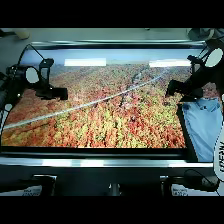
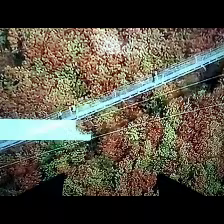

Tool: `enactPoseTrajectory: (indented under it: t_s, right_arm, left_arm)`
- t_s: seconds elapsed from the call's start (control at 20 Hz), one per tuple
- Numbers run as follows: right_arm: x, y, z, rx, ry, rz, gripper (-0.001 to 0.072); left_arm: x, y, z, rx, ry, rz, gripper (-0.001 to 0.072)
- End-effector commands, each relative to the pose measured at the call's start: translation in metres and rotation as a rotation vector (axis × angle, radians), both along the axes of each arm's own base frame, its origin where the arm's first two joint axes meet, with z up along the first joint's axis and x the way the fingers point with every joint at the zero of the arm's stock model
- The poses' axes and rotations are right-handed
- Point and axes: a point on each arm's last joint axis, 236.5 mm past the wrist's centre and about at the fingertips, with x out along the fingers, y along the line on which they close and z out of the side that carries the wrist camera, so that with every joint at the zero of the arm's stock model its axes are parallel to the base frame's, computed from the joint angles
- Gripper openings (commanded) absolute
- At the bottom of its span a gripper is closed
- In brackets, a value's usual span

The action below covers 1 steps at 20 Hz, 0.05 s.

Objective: Fold the shirts.

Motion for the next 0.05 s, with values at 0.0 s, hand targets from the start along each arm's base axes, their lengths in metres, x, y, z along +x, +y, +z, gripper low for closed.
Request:
enactPoseTrajectory:
  t_s: [0.0]
  right_arm:
    - [-0.0007,0.0006,-0.0001,0.001,0.003,0.001,0.0668]
  left_arm:
    - [-0.0001,0.0003,-0.0011,0.000,0.003,0.001,0.0707]
